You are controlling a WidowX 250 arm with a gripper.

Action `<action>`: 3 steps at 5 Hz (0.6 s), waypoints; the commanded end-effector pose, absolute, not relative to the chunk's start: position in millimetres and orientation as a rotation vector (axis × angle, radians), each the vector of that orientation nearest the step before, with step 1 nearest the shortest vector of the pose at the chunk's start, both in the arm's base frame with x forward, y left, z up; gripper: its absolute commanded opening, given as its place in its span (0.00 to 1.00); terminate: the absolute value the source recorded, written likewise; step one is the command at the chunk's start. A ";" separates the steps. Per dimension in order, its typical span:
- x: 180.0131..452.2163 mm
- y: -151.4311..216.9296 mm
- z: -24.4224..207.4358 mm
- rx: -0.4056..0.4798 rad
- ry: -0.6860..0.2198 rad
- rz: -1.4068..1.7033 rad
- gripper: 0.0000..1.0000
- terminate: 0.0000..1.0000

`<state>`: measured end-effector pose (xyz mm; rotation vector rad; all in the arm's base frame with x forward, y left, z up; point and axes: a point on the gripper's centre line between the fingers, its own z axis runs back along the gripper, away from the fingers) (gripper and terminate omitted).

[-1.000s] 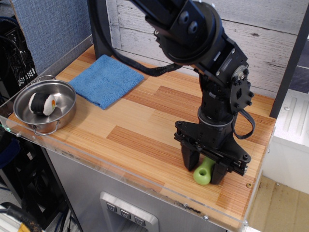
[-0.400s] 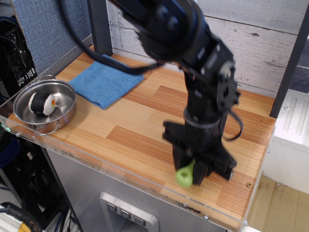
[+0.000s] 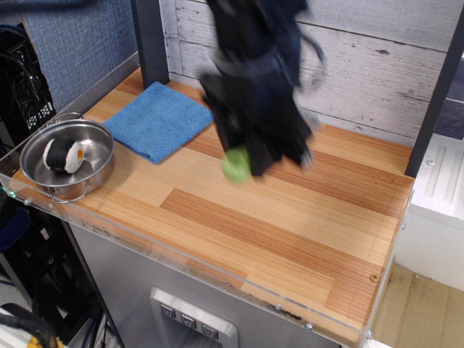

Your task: Place the green spoon onto the blue piece of cloth.

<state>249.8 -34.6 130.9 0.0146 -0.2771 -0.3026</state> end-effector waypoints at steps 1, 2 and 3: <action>306.1 68.6 178.0 -0.014 -0.252 -0.133 0.00 0.00; 327.5 120.8 149.4 -0.040 -0.173 -0.036 0.00 0.00; 331.0 171.6 130.7 -0.008 -0.128 -0.008 0.00 0.00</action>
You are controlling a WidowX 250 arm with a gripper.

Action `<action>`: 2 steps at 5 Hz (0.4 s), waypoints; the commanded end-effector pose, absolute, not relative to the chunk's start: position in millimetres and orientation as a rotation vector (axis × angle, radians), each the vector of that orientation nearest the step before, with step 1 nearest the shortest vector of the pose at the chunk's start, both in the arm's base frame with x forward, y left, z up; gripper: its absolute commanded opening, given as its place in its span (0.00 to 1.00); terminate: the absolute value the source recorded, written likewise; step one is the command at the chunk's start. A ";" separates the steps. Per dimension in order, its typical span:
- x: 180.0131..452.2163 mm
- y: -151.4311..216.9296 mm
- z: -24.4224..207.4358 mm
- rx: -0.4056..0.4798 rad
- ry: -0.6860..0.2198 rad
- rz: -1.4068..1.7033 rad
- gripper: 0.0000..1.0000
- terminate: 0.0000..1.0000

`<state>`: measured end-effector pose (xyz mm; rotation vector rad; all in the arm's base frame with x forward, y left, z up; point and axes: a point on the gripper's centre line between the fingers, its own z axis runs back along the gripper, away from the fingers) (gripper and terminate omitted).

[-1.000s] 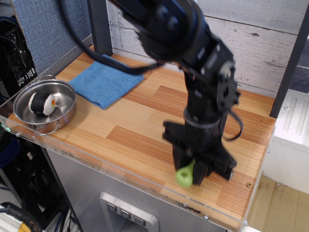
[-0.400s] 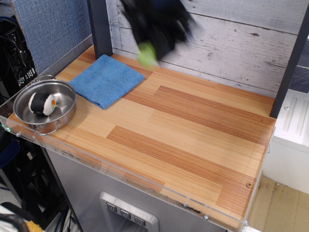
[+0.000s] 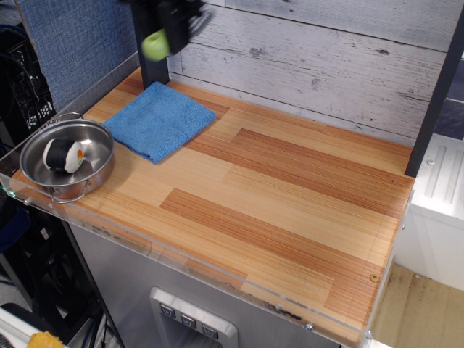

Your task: Place the green spoon onto the blue piece of cloth.

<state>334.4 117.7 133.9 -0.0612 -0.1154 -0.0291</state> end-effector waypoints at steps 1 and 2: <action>323.4 198.6 118.6 0.041 -0.101 0.009 0.00 0.00; 313.3 201.0 108.5 0.053 -0.082 0.014 0.00 0.00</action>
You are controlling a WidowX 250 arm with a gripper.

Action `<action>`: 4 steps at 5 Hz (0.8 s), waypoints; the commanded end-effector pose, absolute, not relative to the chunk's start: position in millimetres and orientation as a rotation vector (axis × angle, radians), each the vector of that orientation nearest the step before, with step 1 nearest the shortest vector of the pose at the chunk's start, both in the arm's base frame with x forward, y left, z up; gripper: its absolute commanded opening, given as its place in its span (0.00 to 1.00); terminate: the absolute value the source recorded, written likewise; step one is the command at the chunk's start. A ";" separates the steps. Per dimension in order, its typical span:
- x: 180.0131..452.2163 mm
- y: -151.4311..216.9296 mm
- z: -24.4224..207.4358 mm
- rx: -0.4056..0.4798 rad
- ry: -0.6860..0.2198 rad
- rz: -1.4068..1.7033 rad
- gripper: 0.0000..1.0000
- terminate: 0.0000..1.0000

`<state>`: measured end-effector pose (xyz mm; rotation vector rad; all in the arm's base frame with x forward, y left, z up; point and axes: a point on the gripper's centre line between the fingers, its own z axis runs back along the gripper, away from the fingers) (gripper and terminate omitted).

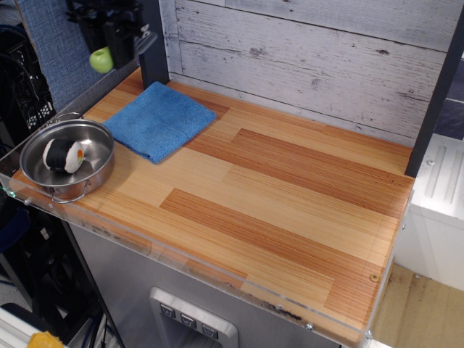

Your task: Place the green spoon onto the blue piece of cloth.

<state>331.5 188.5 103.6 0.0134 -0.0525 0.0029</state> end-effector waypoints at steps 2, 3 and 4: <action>309.9 176.1 88.5 -0.002 -0.061 -0.011 0.00 0.00; 313.7 165.6 80.4 -0.003 -0.047 -0.027 0.00 0.00; 318.4 162.1 70.6 -0.004 -0.035 -0.029 0.00 0.00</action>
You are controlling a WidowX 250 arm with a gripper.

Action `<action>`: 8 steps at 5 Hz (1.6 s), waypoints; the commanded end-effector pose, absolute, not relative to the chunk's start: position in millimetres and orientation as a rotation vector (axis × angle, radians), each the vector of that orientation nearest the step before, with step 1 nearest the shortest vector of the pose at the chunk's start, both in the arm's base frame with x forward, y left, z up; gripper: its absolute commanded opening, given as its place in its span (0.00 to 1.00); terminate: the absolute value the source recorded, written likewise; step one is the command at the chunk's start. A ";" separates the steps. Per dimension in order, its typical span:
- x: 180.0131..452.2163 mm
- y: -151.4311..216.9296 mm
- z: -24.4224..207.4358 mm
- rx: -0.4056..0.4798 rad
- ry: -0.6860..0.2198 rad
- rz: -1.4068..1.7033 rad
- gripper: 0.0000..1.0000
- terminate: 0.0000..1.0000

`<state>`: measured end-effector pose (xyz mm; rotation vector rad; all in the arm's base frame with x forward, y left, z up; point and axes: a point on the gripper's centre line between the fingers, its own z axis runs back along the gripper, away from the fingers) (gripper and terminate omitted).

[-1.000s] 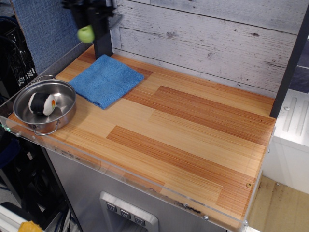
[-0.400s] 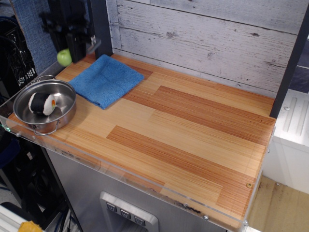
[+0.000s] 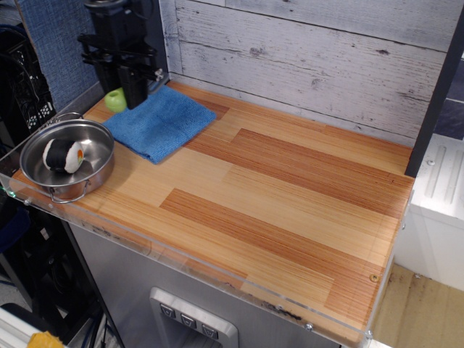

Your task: Place the green spoon onto the blue piece of cloth.

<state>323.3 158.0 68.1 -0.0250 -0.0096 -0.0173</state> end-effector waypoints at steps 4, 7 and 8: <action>328.0 166.0 71.9 0.017 -0.020 0.009 1.00 0.00; 301.1 136.9 185.9 0.014 -0.194 -0.020 1.00 0.00; 292.4 103.4 210.1 0.012 -0.218 -0.068 1.00 0.00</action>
